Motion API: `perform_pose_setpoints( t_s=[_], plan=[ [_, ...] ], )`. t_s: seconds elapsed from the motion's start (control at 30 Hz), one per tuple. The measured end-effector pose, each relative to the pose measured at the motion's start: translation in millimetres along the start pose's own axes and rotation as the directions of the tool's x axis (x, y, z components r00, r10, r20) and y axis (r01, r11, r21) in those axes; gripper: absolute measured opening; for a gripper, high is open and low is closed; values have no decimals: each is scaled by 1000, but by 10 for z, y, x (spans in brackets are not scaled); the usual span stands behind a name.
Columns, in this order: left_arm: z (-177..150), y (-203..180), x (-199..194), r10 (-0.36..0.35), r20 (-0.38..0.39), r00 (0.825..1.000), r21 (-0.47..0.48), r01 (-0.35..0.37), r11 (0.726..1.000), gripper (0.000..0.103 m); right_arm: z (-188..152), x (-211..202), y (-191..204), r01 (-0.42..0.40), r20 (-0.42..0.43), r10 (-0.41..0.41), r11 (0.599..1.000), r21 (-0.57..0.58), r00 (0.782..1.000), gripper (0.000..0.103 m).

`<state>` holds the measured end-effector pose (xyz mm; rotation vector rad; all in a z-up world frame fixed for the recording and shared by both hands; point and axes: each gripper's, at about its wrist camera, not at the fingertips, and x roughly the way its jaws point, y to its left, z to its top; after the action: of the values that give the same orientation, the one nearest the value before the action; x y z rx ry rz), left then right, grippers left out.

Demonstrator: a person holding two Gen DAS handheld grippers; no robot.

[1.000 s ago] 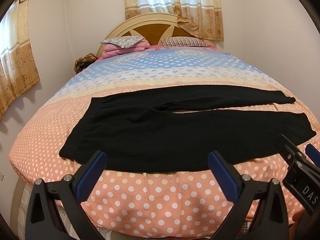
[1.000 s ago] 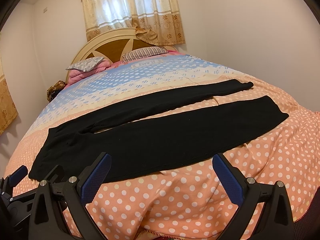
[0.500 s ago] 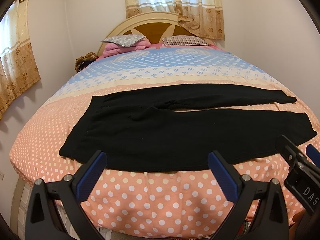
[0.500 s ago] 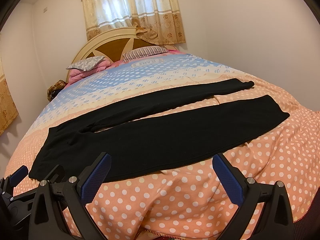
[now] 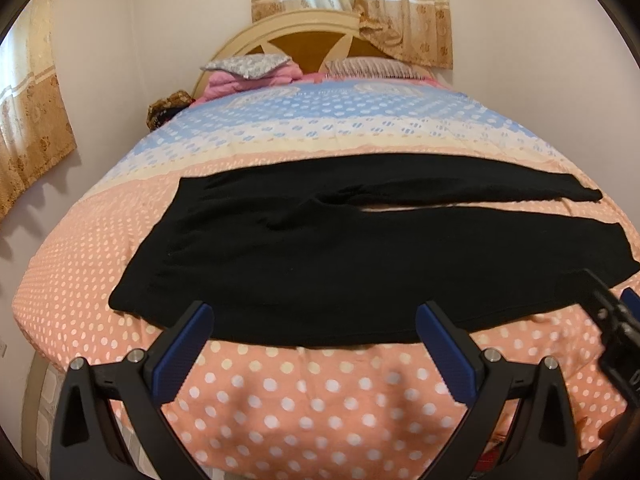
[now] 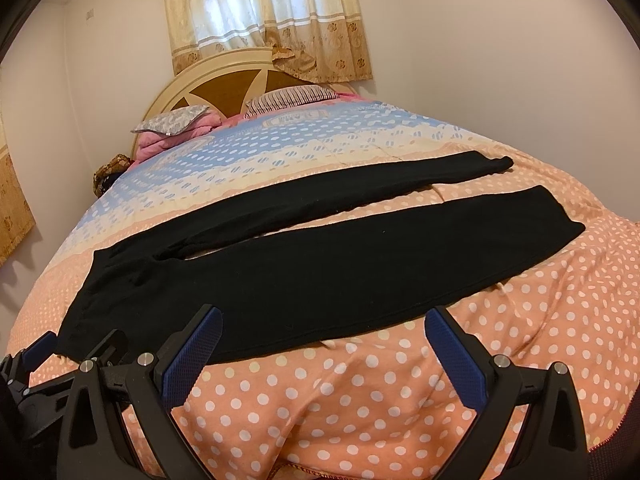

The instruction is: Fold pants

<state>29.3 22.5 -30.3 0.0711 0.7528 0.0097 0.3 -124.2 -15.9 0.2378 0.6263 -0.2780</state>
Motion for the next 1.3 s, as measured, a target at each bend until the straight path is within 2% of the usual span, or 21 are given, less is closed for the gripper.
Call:
perform_pose_setpoints(
  t_s=[0.13,0.23,0.4,0.47,0.57,0.67,0.77,0.9,1.0,1.07,1.1,1.13,1.17,1.2,1.23,1.27,1.3],
  plan=[
    [123,358,249,0,-40,999,-28,-1,1000,103,45,182,7,-11,-11,11,1000,-13,1000,102],
    [312,800,413,47,-40,998,-64,-50,997,103,113,319,36,-21,-12,21,999,-31,1000,102],
    [807,1687,886,96,-39,995,-149,-100,984,102,305,655,184,-49,-33,47,996,-78,998,102],
    [978,1904,1136,54,-60,997,-153,-63,986,92,368,775,280,-63,-36,60,993,-95,998,102],
    [1184,2022,1521,-56,-107,993,-131,41,990,77,435,965,442,-87,-54,81,988,-129,995,102],
    [1333,2009,1815,-71,-132,989,-91,59,994,64,445,1125,566,-95,-75,83,982,-164,994,102],
    [1428,1960,2154,-49,-167,985,-45,42,998,63,428,1270,624,-104,-100,87,978,-183,991,102],
    [1456,1957,2484,-36,-241,970,-41,27,999,63,399,1424,612,-119,-149,93,977,-175,984,102],
    [1449,2030,2549,-83,-233,969,-90,63,994,62,370,1519,598,-147,-195,113,974,-171,974,102],
    [1447,2033,2564,-139,-228,964,-115,115,987,45,369,1533,605,-152,-205,111,969,-195,972,102],
    [1445,2039,2550,-141,-224,964,-119,117,986,43,367,1529,602,-158,-209,114,966,-203,971,101],
    [1448,2022,2533,-143,-216,966,-113,121,986,32,376,1531,600,-166,-216,120,964,-209,969,101],
    [1446,1986,2509,-166,-211,963,-104,147,984,19,401,1538,593,-179,-225,131,961,-210,966,96],
    [1443,1957,2501,-182,-202,962,-98,165,981,16,432,1542,585,-187,-231,137,960,-210,963,85],
    [1445,1933,2478,-175,-194,965,-89,160,983,16,470,1541,570,-196,-239,144,958,-210,960,78],
    [1448,1914,2450,-162,-186,969,-76,150,986,15,534,1558,557,-206,-249,150,954,-217,957,66],
    [1457,1906,2434,-158,-176,972,-71,147,987,15,623,1593,543,-219,-260,158,949,-227,953,61]
  ],
)
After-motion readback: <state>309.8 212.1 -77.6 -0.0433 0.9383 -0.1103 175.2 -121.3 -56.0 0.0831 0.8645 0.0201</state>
